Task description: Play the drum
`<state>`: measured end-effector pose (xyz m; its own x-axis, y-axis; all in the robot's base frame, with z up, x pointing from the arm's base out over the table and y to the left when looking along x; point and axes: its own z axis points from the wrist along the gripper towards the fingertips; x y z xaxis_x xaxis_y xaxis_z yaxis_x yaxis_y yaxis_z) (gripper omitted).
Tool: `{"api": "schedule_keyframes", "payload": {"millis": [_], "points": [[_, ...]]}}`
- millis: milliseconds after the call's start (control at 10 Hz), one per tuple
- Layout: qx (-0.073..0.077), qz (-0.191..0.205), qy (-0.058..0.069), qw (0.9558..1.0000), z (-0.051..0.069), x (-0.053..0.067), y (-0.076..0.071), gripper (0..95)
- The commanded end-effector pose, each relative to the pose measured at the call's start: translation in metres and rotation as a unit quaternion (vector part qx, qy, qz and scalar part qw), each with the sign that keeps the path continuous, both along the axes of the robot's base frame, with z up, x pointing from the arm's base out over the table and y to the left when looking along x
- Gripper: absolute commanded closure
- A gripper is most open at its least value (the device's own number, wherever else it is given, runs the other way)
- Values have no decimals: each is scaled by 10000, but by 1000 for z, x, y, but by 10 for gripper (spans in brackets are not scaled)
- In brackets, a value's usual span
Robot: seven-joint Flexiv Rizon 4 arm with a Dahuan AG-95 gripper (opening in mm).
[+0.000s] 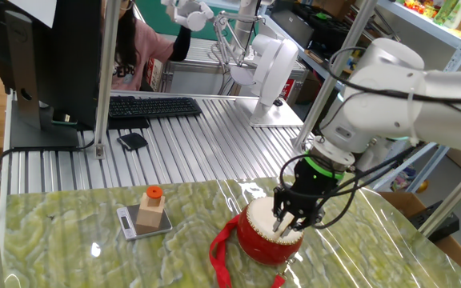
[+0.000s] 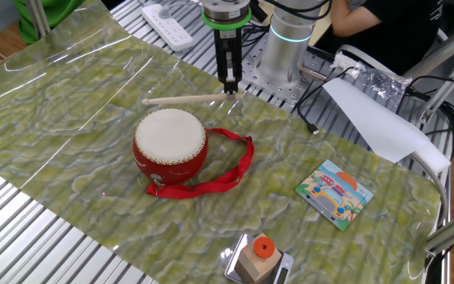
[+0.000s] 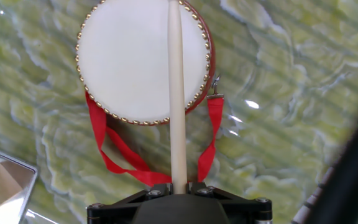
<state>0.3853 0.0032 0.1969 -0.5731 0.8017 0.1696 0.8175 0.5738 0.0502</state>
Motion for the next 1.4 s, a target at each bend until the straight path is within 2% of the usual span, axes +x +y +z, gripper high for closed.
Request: {"api": "schedule_keyframes", "payload": {"millis": [100,900,1400], "points": [[22,198,0,9998,0,-1,0,950],[71,44,-12,10000,0,-1,0,950],[61,-11,-4,10000,3,-7,10,950]]}}
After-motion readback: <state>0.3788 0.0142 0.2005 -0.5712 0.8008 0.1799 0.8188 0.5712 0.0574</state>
